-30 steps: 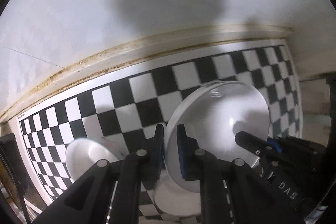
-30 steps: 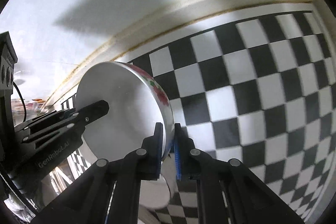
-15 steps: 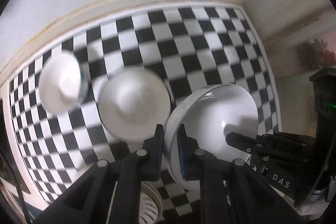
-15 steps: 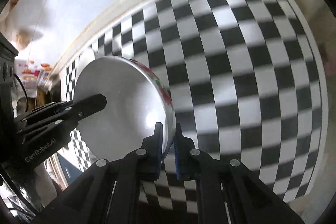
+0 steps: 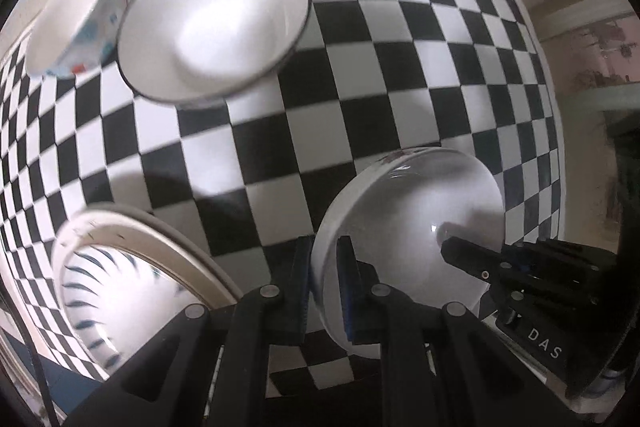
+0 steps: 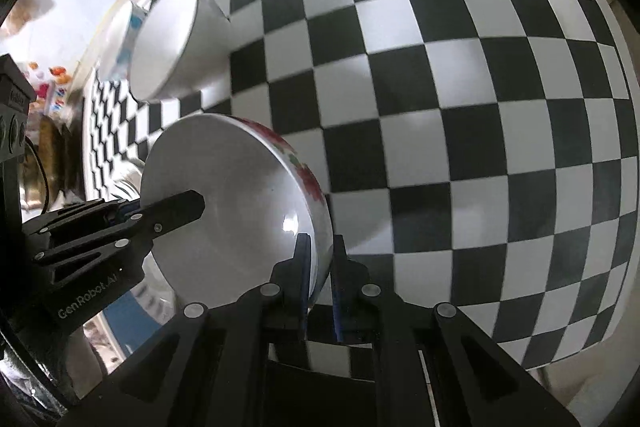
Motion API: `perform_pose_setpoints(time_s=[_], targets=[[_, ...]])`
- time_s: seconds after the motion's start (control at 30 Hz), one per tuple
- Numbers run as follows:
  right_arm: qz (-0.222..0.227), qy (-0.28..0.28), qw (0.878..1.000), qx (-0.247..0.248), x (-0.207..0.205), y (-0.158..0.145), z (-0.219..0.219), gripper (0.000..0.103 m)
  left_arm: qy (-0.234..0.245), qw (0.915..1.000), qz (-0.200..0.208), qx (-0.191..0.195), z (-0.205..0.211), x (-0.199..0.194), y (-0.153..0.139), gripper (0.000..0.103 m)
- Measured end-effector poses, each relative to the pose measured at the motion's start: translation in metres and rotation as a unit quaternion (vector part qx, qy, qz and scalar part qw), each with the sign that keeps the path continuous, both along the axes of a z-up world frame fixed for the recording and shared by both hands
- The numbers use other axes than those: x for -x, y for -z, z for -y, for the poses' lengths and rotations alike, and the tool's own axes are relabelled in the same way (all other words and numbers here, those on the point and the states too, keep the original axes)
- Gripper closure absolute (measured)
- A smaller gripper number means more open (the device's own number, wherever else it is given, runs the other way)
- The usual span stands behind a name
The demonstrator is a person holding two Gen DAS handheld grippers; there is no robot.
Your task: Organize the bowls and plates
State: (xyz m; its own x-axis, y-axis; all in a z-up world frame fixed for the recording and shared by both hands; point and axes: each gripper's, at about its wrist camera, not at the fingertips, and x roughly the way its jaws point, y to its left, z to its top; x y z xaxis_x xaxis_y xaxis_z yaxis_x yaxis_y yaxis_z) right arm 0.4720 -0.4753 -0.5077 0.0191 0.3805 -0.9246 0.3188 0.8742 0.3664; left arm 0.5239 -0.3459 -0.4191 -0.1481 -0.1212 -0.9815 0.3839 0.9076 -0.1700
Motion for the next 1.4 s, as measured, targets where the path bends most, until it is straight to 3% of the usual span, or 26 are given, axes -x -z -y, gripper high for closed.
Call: perform_pose_setpoints(time_s=[0.67, 0.93, 1.1, 1.2, 1.33, 1.4], targets=[[-0.019, -0.030, 0.999, 0.035, -0.007, 0.016, -0.016, 0.093, 0.002, 0.9998, -0.012, -0.015, 0.021, 0.027, 0.028, 0.092], [-0.031, -0.025, 0.999, 0.018, -0.001, 0.015, 0.005, 0.092, -0.017, 0.9995, -0.024, -0.010, 0.013, 0.024, 0.021, 0.091], [-0.036, -0.033, 0.999, 0.015, 0.000, 0.003, 0.015, 0.089, -0.028, 0.9995, 0.004, 0.012, 0.001, 0.022, -0.014, 0.084], [-0.023, -0.030, 0.999, 0.006, -0.002, -0.012, 0.021, 0.079, -0.036, 0.9987, 0.027, 0.024, -0.006, 0.018, -0.036, 0.077], [0.015, -0.019, 1.000, 0.002, -0.017, -0.046, 0.031, 0.050, -0.064, 0.9960, 0.045, 0.044, -0.022, 0.004, -0.056, 0.075], [0.035, -0.017, 0.999, -0.001, -0.031, -0.061, 0.034, 0.046, -0.093, 0.9931, 0.048, 0.053, -0.036, -0.013, -0.061, 0.075]])
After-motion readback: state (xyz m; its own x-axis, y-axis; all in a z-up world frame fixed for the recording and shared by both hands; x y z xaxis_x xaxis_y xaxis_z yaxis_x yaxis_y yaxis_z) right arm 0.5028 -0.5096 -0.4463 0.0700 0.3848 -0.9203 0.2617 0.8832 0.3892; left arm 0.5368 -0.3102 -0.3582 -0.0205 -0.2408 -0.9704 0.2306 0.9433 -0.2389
